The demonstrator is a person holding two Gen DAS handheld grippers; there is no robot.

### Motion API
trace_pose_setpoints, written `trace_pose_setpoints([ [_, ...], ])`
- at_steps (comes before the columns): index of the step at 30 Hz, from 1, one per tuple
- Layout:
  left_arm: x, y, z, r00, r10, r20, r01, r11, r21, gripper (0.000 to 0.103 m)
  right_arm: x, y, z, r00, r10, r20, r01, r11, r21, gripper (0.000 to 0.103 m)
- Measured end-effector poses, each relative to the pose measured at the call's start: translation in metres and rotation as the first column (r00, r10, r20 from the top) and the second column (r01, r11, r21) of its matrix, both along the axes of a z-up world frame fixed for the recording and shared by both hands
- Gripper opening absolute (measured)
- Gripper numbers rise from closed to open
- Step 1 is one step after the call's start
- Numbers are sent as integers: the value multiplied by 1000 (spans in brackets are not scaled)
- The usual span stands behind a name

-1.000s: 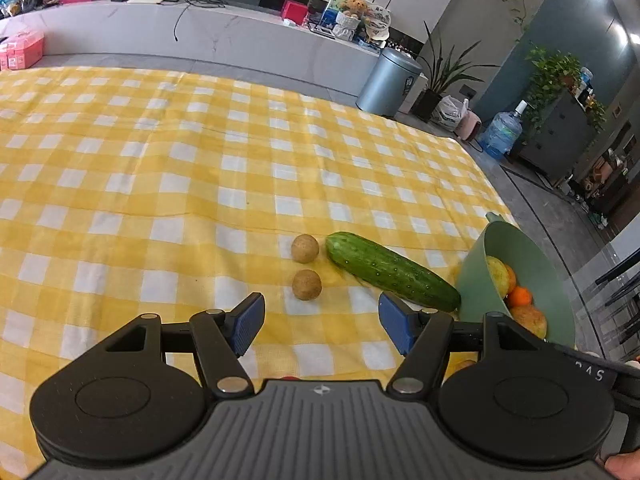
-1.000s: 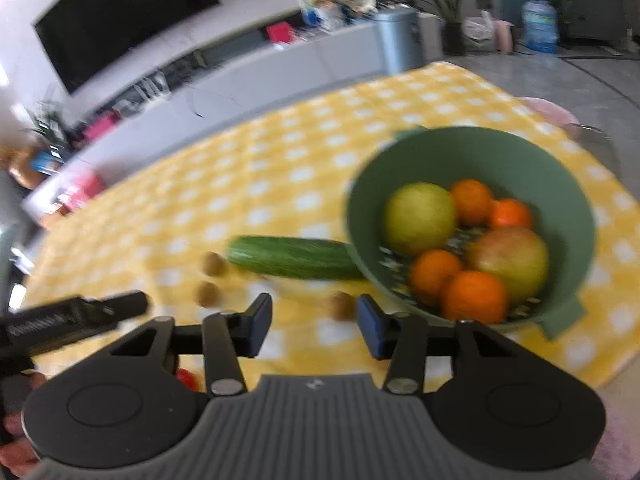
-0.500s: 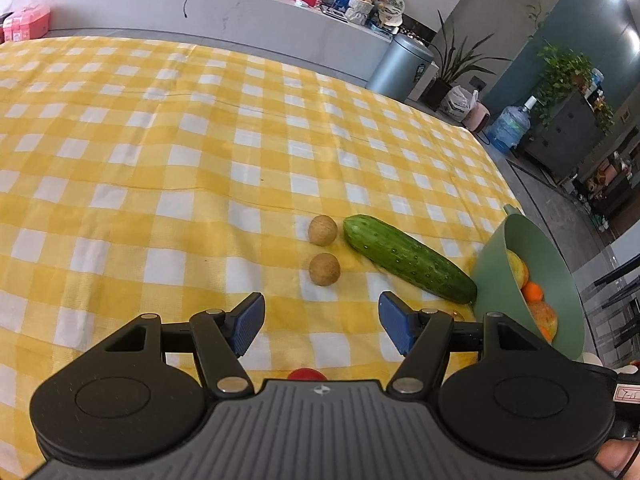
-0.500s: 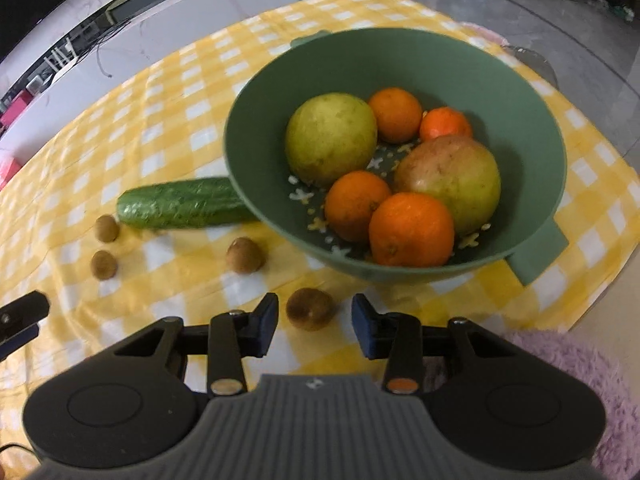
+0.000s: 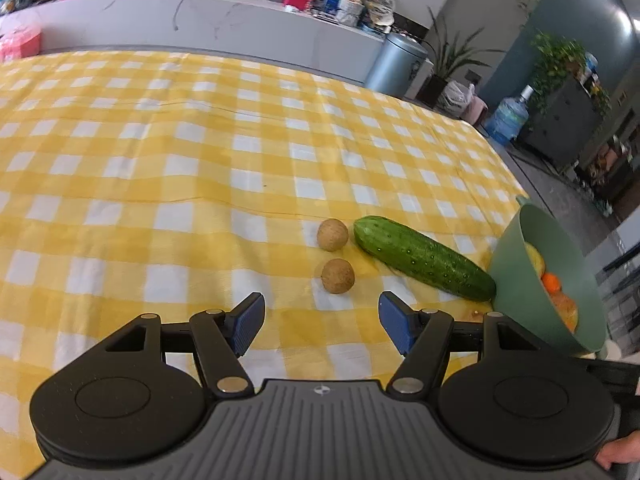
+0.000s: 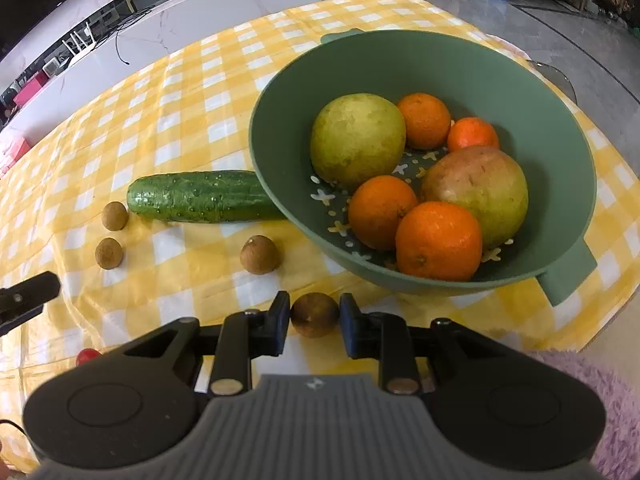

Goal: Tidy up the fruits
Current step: 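Close the right gripper on a brown kiwi while the left gripper grasps another kiwi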

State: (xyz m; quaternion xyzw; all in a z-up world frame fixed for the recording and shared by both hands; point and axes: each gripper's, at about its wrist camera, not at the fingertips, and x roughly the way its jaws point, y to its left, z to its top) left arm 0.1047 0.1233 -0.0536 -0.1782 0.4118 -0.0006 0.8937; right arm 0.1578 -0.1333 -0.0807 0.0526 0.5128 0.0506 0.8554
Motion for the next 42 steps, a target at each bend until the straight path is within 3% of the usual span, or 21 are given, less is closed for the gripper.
trace_pose_setpoints([
  [4, 11, -13, 4, 996, -71, 62, 65, 994, 91, 77, 2, -2, -2, 1000, -4, 2, 4, 1000, 18, 23],
  [6, 20, -19, 1, 994, -93, 50, 87, 989, 119, 76, 3, -3, -3, 1000, -2, 0, 2, 1000, 27, 23],
  [13, 47, -8, -13, 998, -57, -6, 57, 997, 47, 61, 4, -6, -4, 1000, 8, -5, -8, 999, 45, 24],
  [19, 54, -9, -18, 995, -93, -35, 93, 996, -2, 52, 7, -6, -7, 999, 21, -30, -18, 997, 70, 23],
  [27, 63, -20, -25, 990, -116, -82, 122, 991, 62, 28, 7, -2, -6, 999, 35, -25, -34, 998, 49, 23],
  [42, 52, -24, -20, 998, -45, -37, 47, 996, 72, 27, 5, 6, -4, 997, 74, -1, -74, 996, 42, 23],
])
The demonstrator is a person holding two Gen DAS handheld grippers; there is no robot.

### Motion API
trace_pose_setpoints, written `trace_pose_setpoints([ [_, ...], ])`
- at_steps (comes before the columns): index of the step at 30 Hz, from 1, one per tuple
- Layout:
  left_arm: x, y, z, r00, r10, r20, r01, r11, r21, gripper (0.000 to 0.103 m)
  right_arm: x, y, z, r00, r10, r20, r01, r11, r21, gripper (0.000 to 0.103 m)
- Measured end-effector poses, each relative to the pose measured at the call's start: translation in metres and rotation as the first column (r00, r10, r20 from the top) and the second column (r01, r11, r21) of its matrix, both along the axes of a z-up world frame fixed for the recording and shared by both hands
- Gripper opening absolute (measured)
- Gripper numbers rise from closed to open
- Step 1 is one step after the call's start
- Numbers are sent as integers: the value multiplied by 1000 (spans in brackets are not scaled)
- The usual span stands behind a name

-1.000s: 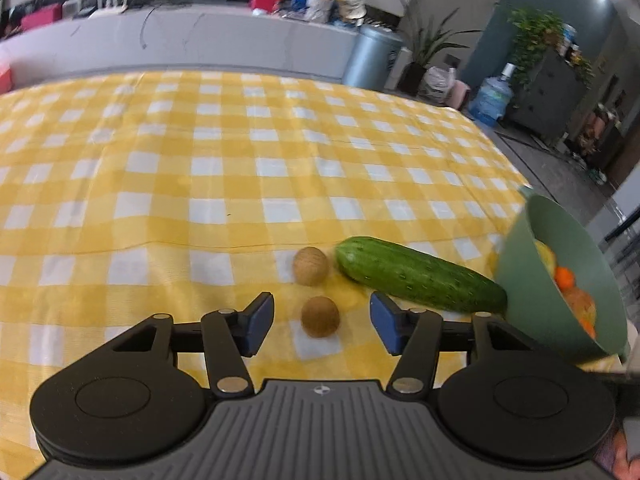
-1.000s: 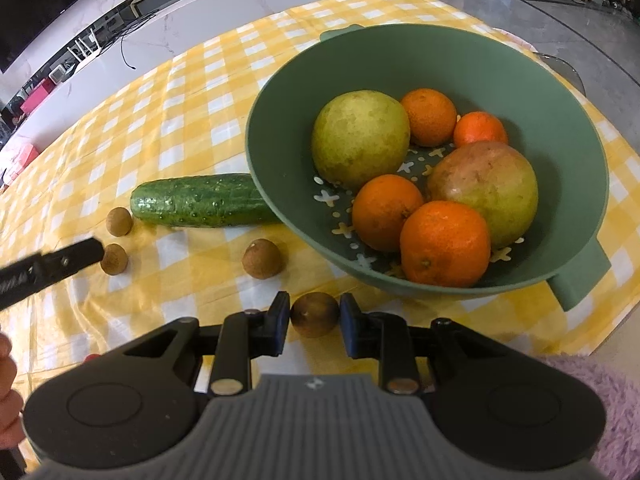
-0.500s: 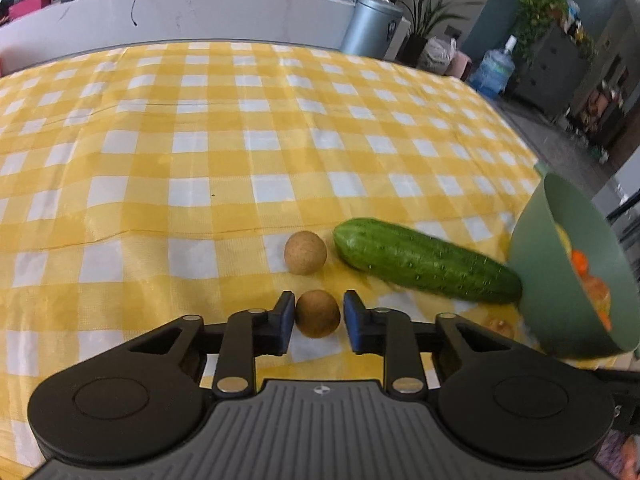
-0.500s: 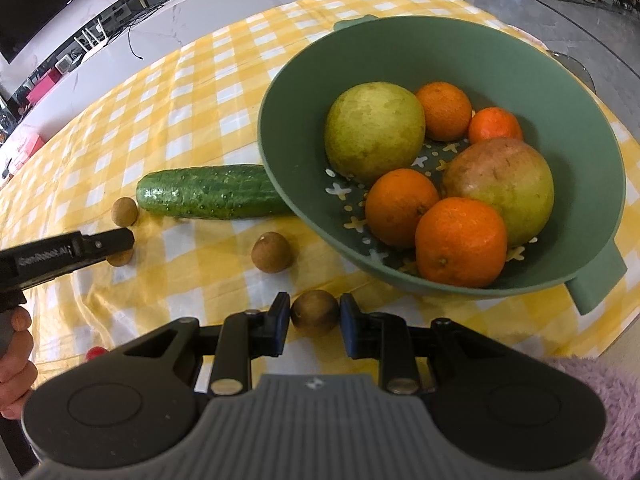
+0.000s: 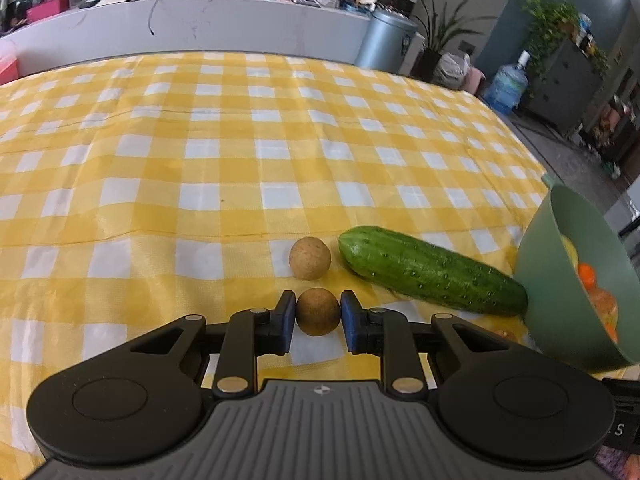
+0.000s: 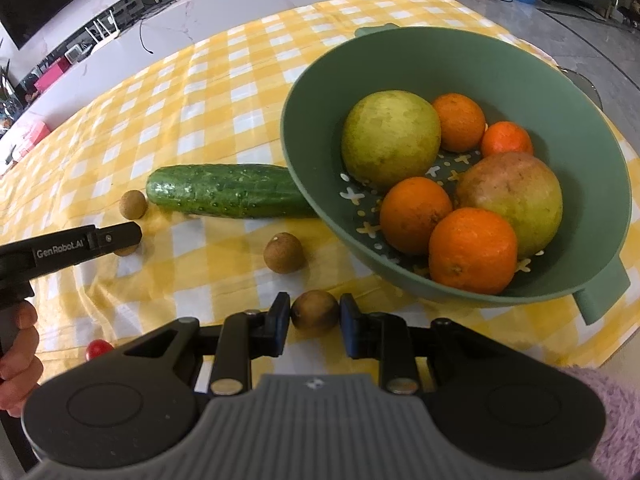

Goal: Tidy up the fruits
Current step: 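Close the right gripper on a brown kiwi while the left gripper grasps another kiwi, then carry both kiwis into the green colander and open both grippers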

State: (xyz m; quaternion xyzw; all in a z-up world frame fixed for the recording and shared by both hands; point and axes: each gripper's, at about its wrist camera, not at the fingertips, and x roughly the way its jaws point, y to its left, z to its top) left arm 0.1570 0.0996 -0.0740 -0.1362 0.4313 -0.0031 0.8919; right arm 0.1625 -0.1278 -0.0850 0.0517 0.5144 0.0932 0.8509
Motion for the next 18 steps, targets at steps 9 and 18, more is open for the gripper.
trace_pose_setpoints([
  [9, -17, -5, 31, 992, 4, 124, 5, 998, -69, 27, -2, -12, 10, 998, 1, 65, -14, 982, 190, 23],
  [18, -25, -26, 43, 971, -46, 233, 96, 973, -209, 27, -2, -51, 17, 990, -125, 61, 72, 835, 545, 23],
])
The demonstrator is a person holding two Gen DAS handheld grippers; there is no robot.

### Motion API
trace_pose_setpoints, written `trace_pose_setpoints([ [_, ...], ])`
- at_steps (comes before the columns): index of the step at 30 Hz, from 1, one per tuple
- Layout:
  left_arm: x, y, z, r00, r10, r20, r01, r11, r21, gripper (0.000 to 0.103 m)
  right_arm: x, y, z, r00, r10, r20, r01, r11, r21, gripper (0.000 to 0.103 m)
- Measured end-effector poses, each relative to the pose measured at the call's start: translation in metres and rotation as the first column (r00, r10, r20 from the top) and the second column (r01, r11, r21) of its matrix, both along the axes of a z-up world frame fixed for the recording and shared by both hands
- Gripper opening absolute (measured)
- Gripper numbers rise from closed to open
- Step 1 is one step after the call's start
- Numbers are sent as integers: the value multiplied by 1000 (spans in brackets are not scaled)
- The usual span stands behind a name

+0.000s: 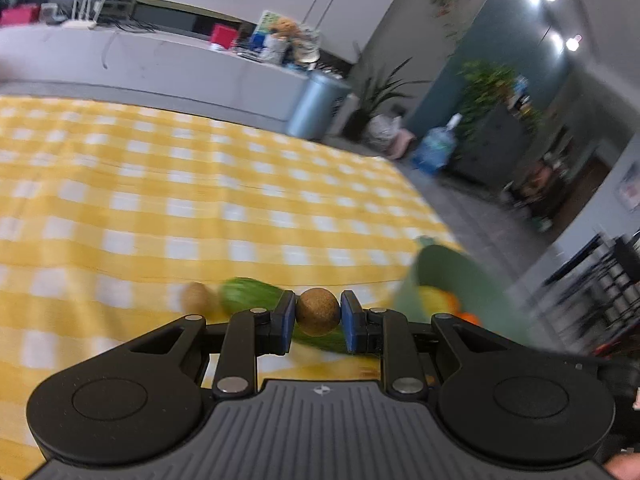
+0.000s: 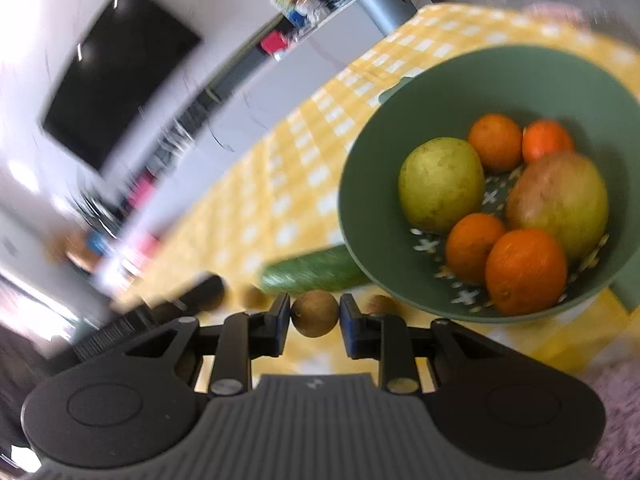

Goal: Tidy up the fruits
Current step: 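Carry both kiwis into the green colander and open both grippers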

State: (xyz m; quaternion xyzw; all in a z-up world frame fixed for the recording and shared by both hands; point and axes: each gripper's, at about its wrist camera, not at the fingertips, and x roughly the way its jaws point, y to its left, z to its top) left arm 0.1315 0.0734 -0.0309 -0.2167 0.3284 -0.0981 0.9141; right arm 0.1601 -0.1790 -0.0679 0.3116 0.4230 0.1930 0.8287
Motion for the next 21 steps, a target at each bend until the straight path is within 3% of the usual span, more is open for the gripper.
trace_pose_setpoints([
  [2, 0, -1, -2, 1000, -8, 14, 9, 998, -60, 27, 1, -10, 1, 1000, -11, 3, 11, 996, 87, 23],
  [4, 0, -4, -2, 999, -20, 27, 23, 995, -101, 27, 0, -16, 7, 999, -34, 32, 30, 992, 119, 23],
  [9, -1, -9, 3, 998, -4, 67, 13, 990, -141, 27, -9, -39, 13, 986, -148, 75, 129, 969, 209, 23],
  [14, -2, -28, -1, 995, -44, 95, 65, 969, -237, 27, -12, -68, 27, 939, -298, 173, 270, 948, 169, 24],
  [21, 9, -57, -17, 990, -118, 80, 132, 972, -196, 27, -10, -73, 19, 916, -366, 161, 361, 930, 62, 24],
])
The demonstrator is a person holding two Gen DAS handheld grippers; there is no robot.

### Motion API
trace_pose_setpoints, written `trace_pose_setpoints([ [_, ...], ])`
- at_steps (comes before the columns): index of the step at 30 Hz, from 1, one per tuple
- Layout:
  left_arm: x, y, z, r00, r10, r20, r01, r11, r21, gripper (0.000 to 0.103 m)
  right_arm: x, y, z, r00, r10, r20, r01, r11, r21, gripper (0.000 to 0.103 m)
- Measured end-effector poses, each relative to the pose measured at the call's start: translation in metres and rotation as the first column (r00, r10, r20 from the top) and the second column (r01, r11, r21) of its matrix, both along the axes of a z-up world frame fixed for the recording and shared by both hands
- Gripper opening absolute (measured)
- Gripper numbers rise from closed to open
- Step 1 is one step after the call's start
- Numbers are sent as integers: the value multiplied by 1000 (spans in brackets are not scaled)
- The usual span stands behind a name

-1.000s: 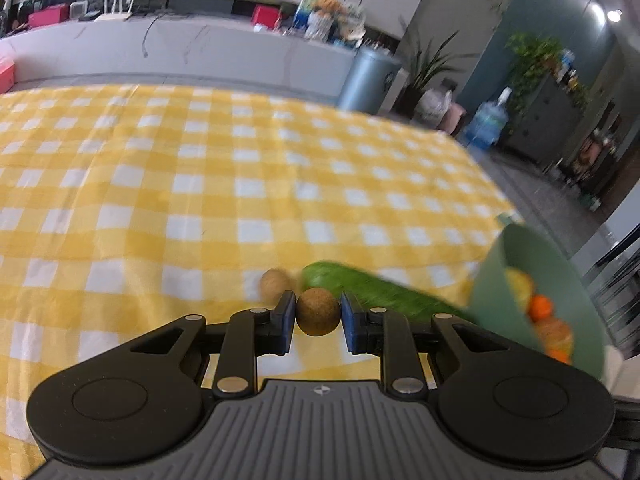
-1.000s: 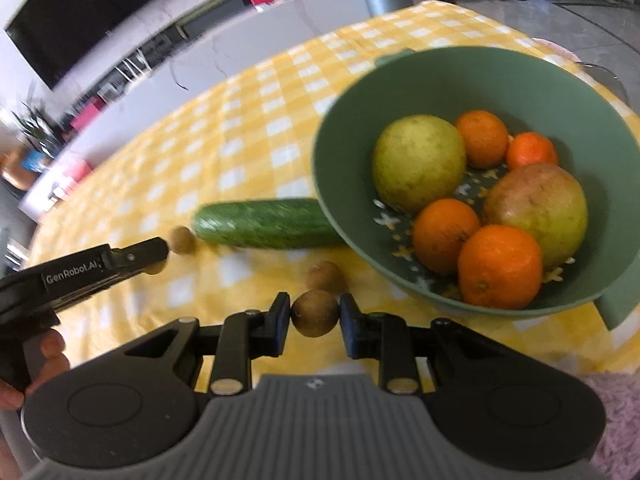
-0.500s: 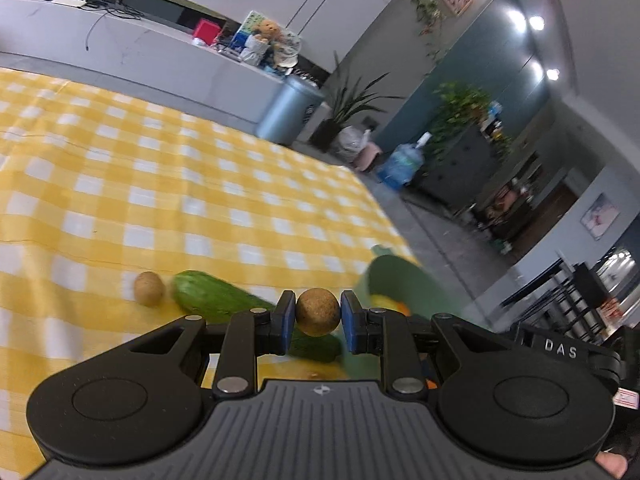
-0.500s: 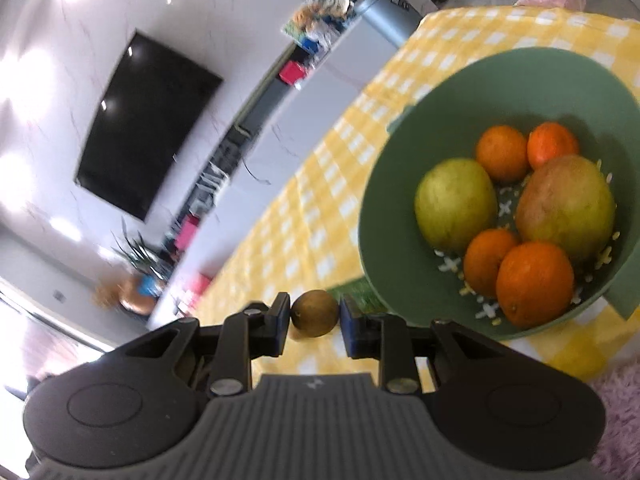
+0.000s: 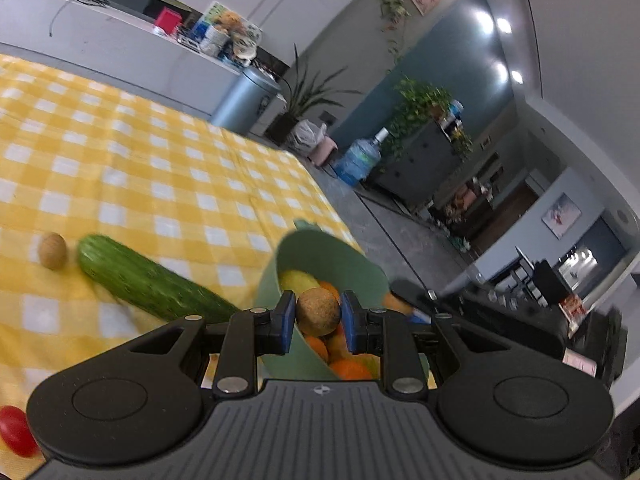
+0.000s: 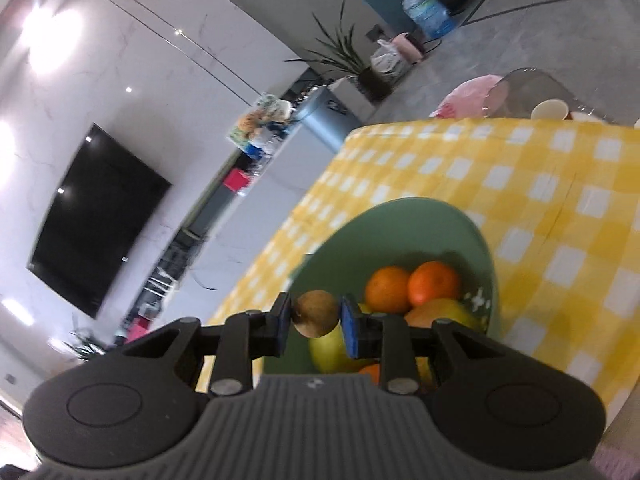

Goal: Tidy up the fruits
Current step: 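Carry both kiwis into the green colander and open both grippers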

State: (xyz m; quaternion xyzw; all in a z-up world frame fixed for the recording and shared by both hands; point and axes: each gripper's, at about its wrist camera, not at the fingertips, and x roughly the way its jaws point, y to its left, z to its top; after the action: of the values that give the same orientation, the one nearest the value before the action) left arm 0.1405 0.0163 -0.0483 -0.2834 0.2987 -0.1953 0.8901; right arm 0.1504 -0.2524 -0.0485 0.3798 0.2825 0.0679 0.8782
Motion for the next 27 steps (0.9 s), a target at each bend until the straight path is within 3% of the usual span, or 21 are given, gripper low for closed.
trace_pose_setpoints([
  [3, 4, -9, -10, 999, -16, -31, 16, 1000, 23, 27, 7, 0, -3, 1000, 8, -15, -8, 1000, -6, 25],
  [8, -3, -17, -10, 1000, -12, -20, 13, 998, 57, 27, 4, -8, -4, 1000, -8, -11, 8, 1000, -30, 34],
  [12, -6, -22, -4, 1000, 14, -7, -13, 996, 87, 27, -1, -12, -1, 1000, -15, -5, 15, 1000, -27, 35],
  [17, 6, -30, 8, 1000, -2, 1, 2, 997, 81, 27, -8, -27, 1, 996, -81, 43, 80, 997, 24, 37],
  [22, 28, -53, 8, 999, -41, -35, 42, 998, 36, 27, -7, -38, -4, 996, -87, 27, 84, 992, 90, 37],
  [27, 40, -81, 6, 997, -64, -39, 68, 991, 115, 27, -6, -45, -8, 996, -87, 20, 83, 987, 136, 37],
])
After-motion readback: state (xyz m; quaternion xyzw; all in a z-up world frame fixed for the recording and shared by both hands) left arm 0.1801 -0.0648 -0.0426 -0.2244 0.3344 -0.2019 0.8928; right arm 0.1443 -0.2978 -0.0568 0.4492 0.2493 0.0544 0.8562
